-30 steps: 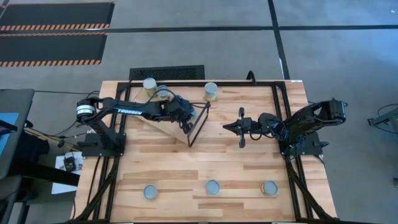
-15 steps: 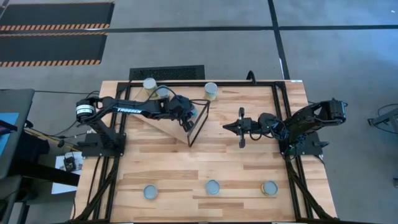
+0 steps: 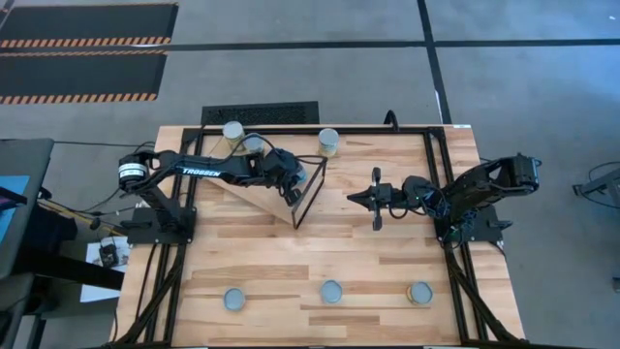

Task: Pick and place cans onto a shelf
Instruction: Put the canned tuna on the shelf, then put the canned pineapples on the shelf

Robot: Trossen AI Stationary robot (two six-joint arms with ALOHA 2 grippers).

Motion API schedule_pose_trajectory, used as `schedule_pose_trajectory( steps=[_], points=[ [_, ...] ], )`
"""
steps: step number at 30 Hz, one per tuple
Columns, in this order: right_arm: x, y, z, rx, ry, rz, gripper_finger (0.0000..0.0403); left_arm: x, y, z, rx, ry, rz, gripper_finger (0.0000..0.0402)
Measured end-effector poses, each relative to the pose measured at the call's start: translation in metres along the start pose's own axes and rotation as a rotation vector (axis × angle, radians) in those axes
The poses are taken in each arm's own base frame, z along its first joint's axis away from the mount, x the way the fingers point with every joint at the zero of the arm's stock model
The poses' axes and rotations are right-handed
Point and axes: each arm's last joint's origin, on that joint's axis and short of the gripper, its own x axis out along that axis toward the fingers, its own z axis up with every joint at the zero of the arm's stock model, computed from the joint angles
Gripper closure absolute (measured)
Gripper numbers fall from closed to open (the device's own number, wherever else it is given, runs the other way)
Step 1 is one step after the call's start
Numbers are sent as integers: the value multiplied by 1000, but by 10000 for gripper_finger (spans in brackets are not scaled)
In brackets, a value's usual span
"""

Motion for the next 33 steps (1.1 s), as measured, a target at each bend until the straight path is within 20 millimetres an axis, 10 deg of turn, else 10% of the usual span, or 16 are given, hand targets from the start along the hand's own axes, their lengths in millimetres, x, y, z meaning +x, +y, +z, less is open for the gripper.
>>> schedule_pose_trajectory(
  steps=[13,25,33],
  points=[
    [0,0,0,0,0,0,390,-3,0,1,51,-7,-4,329],
    [0,0,0,-1,4,0,390,-67,-3,14,141,-168,129,379],
    [0,0,-1,-17,14,1,391,-96,-19,-31,109,-365,21,398]
  ],
)
